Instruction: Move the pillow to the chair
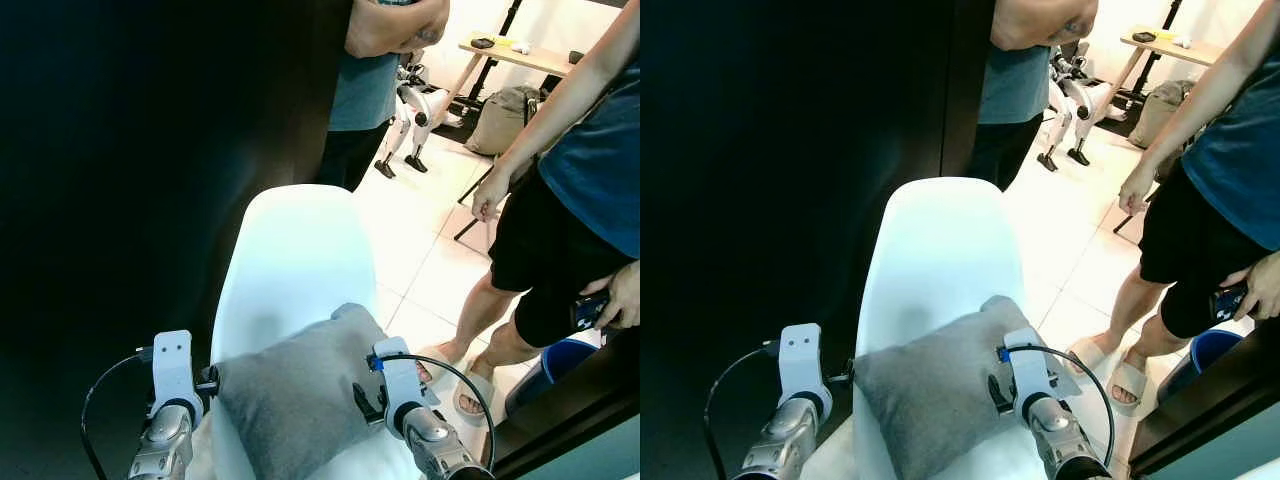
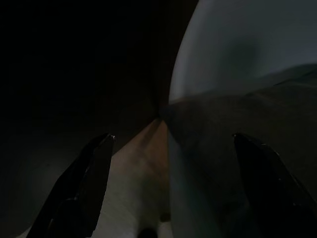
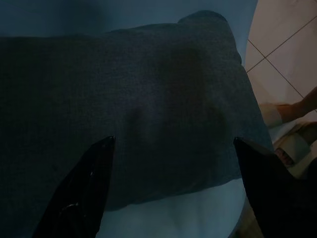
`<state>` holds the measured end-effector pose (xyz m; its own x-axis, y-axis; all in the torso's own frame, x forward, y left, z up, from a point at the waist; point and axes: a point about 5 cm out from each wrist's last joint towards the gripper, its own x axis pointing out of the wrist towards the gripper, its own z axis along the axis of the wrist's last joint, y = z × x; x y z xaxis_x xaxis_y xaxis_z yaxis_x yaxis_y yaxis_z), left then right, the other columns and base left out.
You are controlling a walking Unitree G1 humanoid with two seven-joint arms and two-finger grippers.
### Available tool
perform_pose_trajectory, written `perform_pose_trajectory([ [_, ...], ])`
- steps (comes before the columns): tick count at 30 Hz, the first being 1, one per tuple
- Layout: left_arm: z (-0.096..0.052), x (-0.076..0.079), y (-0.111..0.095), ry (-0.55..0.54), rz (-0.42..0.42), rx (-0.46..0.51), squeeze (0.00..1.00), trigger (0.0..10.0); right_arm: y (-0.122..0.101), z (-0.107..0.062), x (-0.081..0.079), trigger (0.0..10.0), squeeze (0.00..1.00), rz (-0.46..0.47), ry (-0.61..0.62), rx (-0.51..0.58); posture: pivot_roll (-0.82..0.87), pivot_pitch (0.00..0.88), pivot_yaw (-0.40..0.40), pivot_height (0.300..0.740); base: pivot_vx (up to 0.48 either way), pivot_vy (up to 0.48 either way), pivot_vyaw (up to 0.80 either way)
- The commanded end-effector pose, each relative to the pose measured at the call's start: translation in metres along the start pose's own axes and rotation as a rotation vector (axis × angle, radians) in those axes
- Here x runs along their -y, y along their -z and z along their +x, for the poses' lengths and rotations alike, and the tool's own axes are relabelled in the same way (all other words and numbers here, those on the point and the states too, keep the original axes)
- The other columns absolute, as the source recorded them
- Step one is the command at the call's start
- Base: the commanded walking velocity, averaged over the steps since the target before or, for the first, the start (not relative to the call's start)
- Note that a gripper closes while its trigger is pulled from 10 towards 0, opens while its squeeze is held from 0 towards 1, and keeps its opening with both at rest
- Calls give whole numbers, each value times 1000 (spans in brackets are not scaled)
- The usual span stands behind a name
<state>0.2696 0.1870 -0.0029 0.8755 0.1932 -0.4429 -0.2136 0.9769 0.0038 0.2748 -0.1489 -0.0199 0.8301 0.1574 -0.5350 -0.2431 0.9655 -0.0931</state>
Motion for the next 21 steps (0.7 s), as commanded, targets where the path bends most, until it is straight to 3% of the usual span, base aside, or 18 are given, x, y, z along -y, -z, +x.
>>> perform_pose_trajectory([
  [1, -2, 2, 8, 12, 31, -32, 0, 10000, 2, -1, 6, 10000, 0, 25, 31, -11, 146, 42, -121, 740, 0, 0, 0],
  [13, 0, -2, 6, 49, 70, -33, 0, 10000, 5, -2, 2, 10000, 0, 68, 56, -7, 151, 54, -51, 740, 0, 0, 0],
  [21, -2, -4, 3, 37, 26, -8, 0, 10000, 4, -2, 4, 10000, 0, 69, 60, 4, 149, 46, -52, 740, 0, 0, 0],
])
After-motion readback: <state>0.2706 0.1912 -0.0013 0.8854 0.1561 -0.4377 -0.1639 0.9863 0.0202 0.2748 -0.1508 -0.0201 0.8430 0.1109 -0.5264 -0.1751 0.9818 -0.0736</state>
